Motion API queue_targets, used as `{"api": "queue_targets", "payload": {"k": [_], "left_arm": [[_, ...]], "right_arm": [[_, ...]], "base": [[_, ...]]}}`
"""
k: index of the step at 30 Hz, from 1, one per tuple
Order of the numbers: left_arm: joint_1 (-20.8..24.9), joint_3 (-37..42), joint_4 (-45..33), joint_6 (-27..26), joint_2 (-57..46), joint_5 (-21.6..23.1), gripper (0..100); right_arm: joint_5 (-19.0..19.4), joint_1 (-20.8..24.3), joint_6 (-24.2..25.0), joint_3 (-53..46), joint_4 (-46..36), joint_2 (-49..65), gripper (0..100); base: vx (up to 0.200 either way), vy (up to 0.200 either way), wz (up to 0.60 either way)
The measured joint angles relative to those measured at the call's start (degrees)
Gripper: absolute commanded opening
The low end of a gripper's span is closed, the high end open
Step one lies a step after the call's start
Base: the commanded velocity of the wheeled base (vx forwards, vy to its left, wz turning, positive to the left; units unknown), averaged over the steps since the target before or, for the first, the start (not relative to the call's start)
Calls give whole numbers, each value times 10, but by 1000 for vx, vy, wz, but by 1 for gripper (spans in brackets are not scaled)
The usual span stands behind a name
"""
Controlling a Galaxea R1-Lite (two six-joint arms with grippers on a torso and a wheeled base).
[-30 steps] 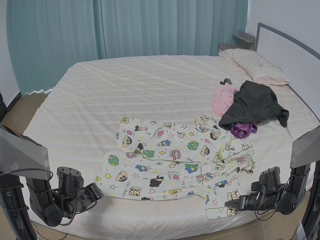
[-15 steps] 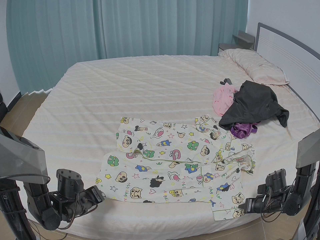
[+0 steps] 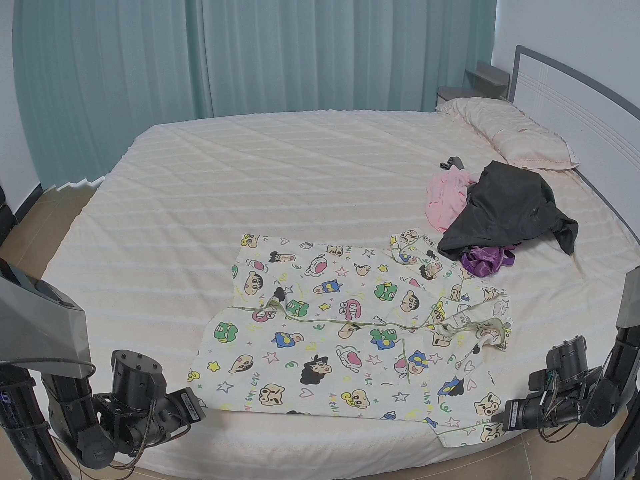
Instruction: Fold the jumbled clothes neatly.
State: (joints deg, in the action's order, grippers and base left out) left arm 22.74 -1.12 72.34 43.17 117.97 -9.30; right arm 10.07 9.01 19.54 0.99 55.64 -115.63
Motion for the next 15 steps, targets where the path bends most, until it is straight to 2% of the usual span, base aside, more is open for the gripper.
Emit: {"api": "queue_targets", "payload": {"k": [15], "left_arm": [[63,1,-156,-9,-38,-21,0]], "right_arm": [[-5,-2,-28,0,-84,31,0]], "base": [[0,0,0]]}}
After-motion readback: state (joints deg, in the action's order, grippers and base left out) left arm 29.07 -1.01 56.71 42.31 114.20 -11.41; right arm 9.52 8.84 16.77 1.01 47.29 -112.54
